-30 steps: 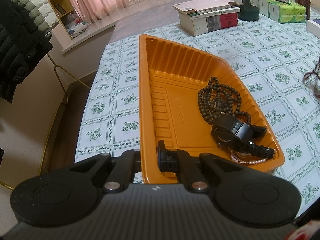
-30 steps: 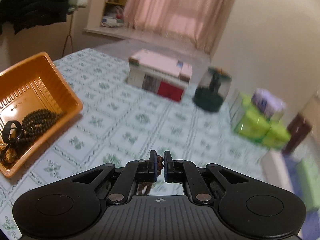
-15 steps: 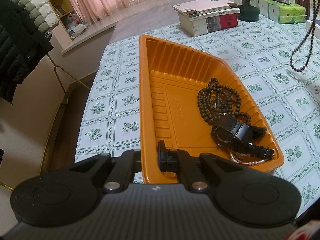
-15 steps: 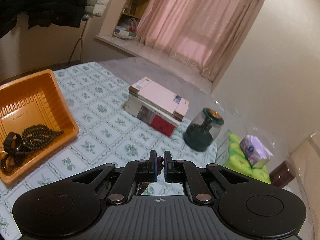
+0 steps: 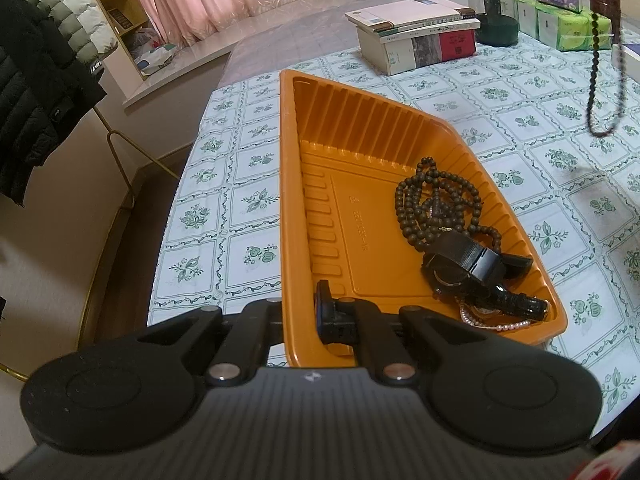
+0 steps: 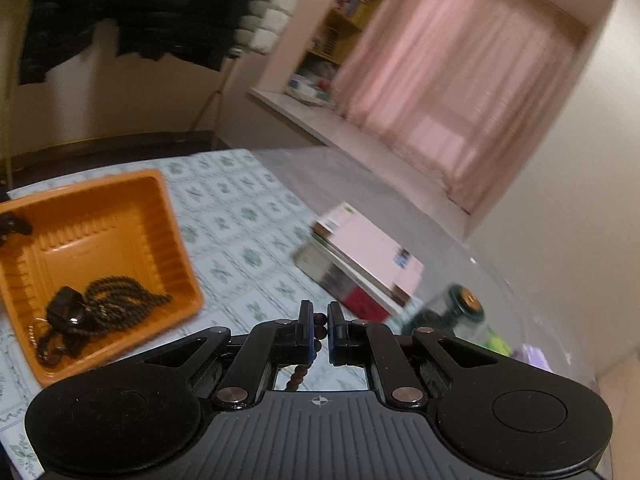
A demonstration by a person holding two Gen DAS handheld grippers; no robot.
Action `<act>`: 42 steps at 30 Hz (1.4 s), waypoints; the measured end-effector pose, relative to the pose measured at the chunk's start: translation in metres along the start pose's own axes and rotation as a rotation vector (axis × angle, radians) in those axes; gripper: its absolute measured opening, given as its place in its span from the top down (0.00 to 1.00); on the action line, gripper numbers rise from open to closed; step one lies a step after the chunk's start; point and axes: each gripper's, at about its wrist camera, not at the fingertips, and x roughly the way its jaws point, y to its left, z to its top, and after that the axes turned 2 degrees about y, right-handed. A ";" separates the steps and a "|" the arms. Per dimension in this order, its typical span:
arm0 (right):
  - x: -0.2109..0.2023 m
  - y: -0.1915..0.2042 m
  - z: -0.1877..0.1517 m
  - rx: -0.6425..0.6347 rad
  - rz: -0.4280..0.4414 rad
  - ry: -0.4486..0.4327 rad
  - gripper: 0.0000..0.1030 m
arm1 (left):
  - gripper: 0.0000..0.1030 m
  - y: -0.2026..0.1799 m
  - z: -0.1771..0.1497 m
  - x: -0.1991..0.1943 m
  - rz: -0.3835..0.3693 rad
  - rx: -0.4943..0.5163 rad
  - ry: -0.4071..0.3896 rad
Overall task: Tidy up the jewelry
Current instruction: 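Lift the reddish-brown bracelet over the tray and open the right tool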
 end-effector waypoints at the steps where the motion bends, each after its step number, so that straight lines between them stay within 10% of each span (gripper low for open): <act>1: 0.001 0.005 0.005 -0.020 0.012 -0.006 0.94 | 0.96 0.000 0.000 0.000 -0.002 -0.002 -0.001; 20: 0.059 0.098 0.097 -0.270 0.199 -0.136 0.94 | 0.95 0.005 -0.003 0.003 -0.023 -0.018 -0.010; 42: 0.142 0.150 0.080 -0.341 0.366 0.054 0.94 | 0.96 0.009 -0.006 0.006 -0.036 -0.035 -0.014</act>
